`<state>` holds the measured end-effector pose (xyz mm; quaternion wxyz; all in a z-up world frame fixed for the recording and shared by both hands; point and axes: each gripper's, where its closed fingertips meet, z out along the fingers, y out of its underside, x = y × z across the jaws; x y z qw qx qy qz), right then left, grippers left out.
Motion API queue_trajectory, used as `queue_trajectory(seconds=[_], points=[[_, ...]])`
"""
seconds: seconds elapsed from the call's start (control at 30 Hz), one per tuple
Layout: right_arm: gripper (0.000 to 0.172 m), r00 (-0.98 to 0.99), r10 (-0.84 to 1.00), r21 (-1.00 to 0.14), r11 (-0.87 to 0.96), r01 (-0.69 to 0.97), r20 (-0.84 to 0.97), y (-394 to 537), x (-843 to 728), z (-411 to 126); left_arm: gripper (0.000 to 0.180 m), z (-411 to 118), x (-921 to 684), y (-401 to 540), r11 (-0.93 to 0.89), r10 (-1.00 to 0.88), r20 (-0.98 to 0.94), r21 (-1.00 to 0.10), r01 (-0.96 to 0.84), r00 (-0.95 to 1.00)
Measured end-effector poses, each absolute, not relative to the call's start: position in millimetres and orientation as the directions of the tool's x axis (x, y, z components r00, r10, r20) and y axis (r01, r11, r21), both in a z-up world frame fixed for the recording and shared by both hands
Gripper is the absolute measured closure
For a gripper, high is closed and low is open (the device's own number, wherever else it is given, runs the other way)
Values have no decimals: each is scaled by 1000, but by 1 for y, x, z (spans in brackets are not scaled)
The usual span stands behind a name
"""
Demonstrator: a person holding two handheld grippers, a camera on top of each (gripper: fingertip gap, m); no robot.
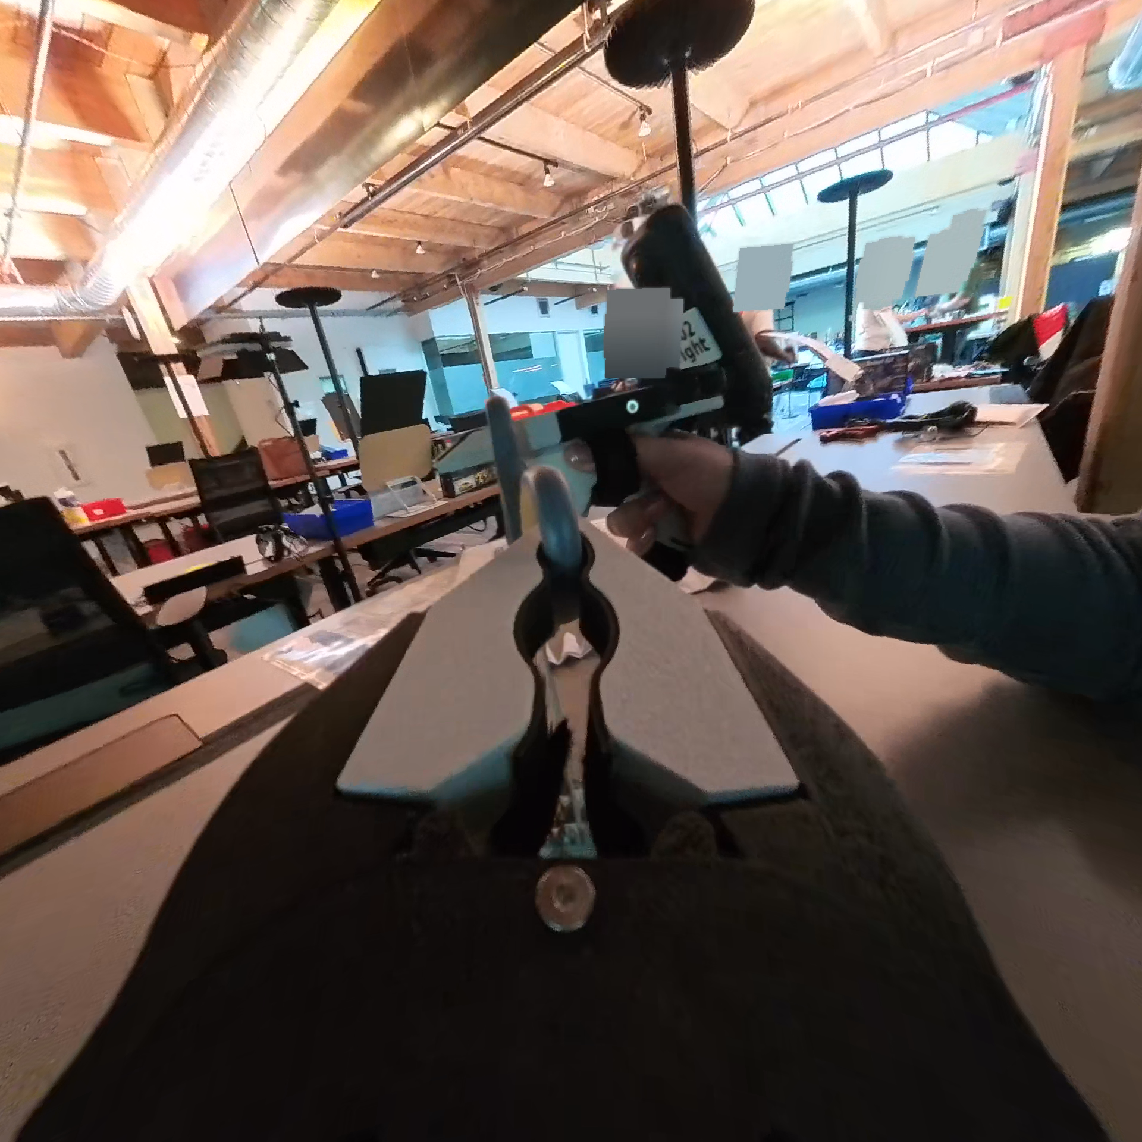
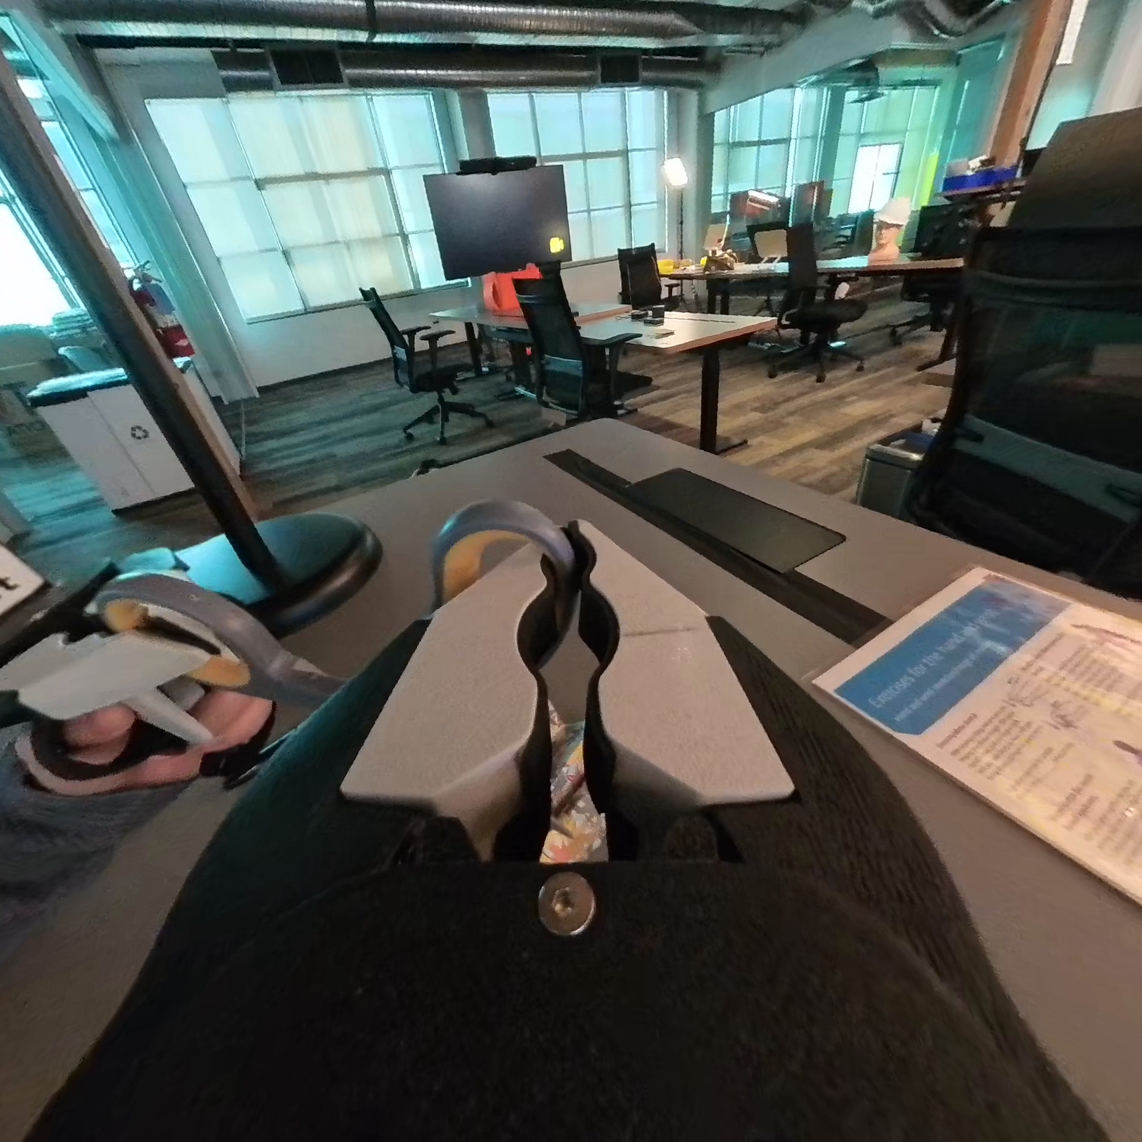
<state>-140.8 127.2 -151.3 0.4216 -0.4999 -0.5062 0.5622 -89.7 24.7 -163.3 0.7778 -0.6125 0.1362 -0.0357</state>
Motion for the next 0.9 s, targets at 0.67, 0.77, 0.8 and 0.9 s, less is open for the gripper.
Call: queue_trajectory(seconds=[0.67, 0.77, 0.8, 0.9], points=[[172, 36, 959, -926, -263, -270, -283, 171, -116, -111, 117, -160, -100, 20, 283, -249, 18, -955, 90, 968], [172, 55, 966, -937, -230, -264, -253, 167, -119, -113, 110, -154, -104, 28, 273, -122, 4, -961, 37, 993], [172, 52, 967, -938, -227, -261, -248, 164, -121, -114, 114, -153, -103, 30, 264, -81, -12, -964, 10, 997], [172, 58, 971, -946, -210, -248, -231, 159, -126, -119, 151, -151, -115, 32, 260, 101, -13, -965, -39, 995]])
